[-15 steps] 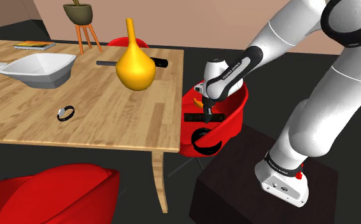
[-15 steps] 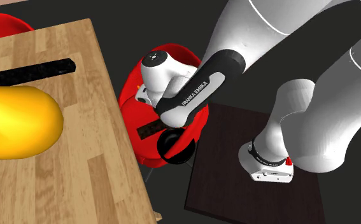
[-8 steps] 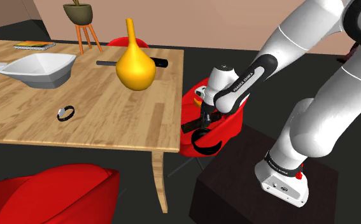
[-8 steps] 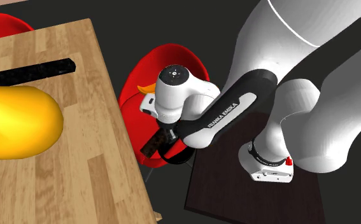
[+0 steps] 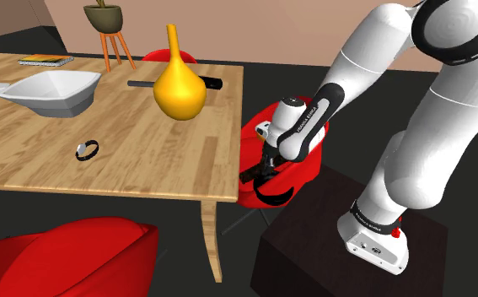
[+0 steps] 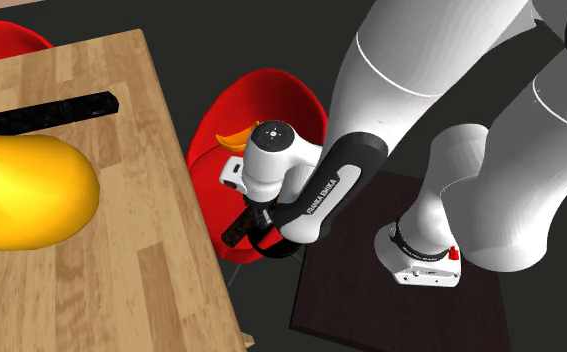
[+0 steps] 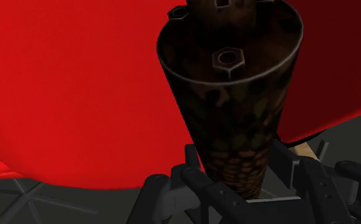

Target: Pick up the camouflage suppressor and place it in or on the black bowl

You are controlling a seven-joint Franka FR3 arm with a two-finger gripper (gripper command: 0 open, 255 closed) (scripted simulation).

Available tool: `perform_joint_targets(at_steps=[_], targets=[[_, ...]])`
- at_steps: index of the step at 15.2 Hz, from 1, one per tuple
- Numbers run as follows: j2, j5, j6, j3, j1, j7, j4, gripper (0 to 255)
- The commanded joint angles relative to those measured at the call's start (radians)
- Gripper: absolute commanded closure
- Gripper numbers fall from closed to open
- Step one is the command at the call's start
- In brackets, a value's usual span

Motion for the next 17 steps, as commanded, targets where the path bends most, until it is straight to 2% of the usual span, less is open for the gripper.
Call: perform_joint_targets(at_steps=[1, 4, 5, 6, 7, 8, 9, 10, 11, 12, 13, 14, 15, 16, 17], targets=[[0.036, 0.018, -0.161, 0.007, 0.004, -0.010, -0.019, 255], [0.051, 0.028, -0.148, 0.012, 0.001, -0.018, -0.017, 255], [0.051, 0.034, -0.148, -0.006, 0.020, -0.021, -0.017, 255], [0.051, 0.018, -0.147, 0.045, -0.034, -0.010, -0.017, 255], [0.051, 0.017, -0.147, 0.047, -0.037, -0.010, -0.017, 255], [0.051, 0.041, -0.148, -0.029, 0.046, -0.027, -0.016, 255], [0.052, 0.051, -0.148, -0.058, 0.078, -0.033, -0.016, 255], [0.052, 0.042, -0.148, -0.032, 0.049, -0.027, -0.017, 255], [-0.012, -0.044, -0.146, -0.088, 0.092, 0.045, -0.083, 0], [0.036, 0.089, -0.126, -0.037, 0.055, -0.073, -0.056, 0], [0.026, 0.142, -0.113, -0.002, 0.013, -0.133, -0.081, 0], [0.088, 0.226, -0.074, 0.378, -0.350, -0.202, -0.055, 0], [0.126, 0.278, -0.070, 0.313, -0.256, -0.224, -0.021, 0], [0.056, 0.102, -0.150, -0.208, 0.241, -0.069, -0.015, 0], [-0.001, 0.014, -0.195, -0.264, 0.273, -0.007, -0.022, 0]])
